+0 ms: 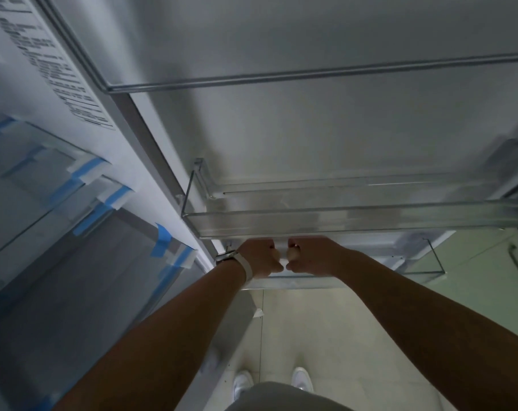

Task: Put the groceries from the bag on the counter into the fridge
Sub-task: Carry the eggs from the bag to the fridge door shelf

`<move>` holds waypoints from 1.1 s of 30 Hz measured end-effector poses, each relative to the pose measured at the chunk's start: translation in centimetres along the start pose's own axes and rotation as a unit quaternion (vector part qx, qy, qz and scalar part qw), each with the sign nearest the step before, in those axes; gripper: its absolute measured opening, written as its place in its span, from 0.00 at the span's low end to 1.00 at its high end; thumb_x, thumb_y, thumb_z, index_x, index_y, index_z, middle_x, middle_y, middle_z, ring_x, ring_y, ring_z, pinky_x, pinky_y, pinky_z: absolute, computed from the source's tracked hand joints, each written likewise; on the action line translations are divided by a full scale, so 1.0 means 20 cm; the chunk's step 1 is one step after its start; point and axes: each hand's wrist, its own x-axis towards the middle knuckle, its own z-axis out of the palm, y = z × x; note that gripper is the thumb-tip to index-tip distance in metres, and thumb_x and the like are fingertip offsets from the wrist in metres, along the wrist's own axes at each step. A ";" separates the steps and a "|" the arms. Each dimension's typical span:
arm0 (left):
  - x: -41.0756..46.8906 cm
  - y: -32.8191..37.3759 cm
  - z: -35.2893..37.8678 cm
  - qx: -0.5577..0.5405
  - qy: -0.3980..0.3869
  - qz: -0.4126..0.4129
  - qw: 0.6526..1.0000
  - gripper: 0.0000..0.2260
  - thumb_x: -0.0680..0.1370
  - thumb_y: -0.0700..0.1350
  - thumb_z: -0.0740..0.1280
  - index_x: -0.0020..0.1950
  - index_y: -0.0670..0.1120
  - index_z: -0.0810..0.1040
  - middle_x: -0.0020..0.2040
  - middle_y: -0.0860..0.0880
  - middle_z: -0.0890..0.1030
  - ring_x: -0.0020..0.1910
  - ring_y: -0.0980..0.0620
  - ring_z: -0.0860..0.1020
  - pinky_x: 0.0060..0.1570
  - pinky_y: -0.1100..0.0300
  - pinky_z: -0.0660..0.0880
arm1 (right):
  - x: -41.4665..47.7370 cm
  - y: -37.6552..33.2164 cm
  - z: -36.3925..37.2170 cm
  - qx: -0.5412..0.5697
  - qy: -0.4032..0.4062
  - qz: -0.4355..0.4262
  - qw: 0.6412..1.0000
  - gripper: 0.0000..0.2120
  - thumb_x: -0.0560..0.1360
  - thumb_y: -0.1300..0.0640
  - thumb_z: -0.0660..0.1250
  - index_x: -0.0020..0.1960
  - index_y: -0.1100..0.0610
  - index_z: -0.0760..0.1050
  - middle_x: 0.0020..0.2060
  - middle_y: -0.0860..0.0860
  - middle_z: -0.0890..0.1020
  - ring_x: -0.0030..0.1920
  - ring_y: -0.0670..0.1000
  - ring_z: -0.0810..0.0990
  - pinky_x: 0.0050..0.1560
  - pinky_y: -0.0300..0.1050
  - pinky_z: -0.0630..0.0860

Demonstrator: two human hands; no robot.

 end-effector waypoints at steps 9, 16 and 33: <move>0.07 -0.02 0.04 0.047 -0.056 -0.025 0.997 0.15 0.78 0.53 0.67 0.61 0.47 0.78 0.61 0.49 0.78 0.60 0.48 0.76 0.58 0.55 0.72 | 0.06 0.03 0.05 -0.076 -0.013 -0.046 0.996 0.14 0.74 0.46 0.69 0.52 0.50 0.67 0.43 0.43 0.75 0.44 0.47 0.75 0.43 0.41 0.67; 0.08 -0.01 0.04 0.057 -0.065 -0.029 0.996 0.14 0.76 0.53 0.68 0.57 0.48 0.78 0.57 0.49 0.79 0.57 0.47 0.77 0.57 0.54 0.73 | 0.08 0.05 0.04 -0.059 -0.034 -0.049 0.996 0.13 0.76 0.47 0.68 0.53 0.51 0.68 0.41 0.44 0.74 0.39 0.44 0.72 0.36 0.38 0.64; -0.19 0.01 -0.01 -0.030 0.114 0.019 0.993 0.23 0.79 0.52 0.66 0.73 0.49 0.69 0.69 0.47 0.75 0.68 0.47 0.72 0.67 0.56 0.68 | -0.05 0.17 -0.02 -0.079 0.054 -0.066 0.993 0.10 0.79 0.43 0.60 0.52 0.49 0.66 0.40 0.44 0.76 0.44 0.50 0.75 0.46 0.40 0.65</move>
